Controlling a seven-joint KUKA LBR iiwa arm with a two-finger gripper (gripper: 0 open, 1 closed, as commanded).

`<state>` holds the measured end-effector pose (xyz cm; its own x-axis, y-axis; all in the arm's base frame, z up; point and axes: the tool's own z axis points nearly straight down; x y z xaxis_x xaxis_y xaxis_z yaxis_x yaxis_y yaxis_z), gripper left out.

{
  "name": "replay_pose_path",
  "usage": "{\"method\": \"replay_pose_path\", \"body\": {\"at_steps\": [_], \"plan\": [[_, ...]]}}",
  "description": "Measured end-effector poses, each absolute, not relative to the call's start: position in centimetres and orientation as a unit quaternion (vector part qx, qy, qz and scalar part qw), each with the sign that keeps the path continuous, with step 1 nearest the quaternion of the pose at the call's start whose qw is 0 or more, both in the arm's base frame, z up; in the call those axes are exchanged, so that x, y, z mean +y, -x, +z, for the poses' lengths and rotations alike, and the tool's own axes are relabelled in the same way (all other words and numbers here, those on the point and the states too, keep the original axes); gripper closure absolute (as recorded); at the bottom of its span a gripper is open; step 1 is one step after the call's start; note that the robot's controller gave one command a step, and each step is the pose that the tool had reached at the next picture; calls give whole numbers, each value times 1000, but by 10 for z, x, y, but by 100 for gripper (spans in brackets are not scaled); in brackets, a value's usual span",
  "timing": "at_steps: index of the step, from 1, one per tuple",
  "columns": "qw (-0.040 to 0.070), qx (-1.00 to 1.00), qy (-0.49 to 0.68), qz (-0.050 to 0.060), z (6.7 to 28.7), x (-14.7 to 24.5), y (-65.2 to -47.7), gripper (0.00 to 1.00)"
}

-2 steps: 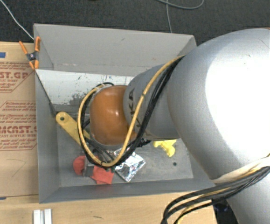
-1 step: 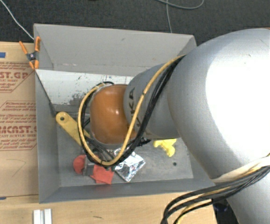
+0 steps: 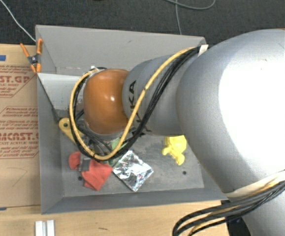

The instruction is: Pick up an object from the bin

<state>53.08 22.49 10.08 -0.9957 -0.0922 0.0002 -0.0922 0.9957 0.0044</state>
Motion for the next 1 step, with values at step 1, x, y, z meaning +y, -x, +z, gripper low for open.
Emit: {"method": "replay_pose_path", "body": {"at_steps": [1], "plan": [[0, -999, -46, -2, 101, 225, -531, 100]]}}
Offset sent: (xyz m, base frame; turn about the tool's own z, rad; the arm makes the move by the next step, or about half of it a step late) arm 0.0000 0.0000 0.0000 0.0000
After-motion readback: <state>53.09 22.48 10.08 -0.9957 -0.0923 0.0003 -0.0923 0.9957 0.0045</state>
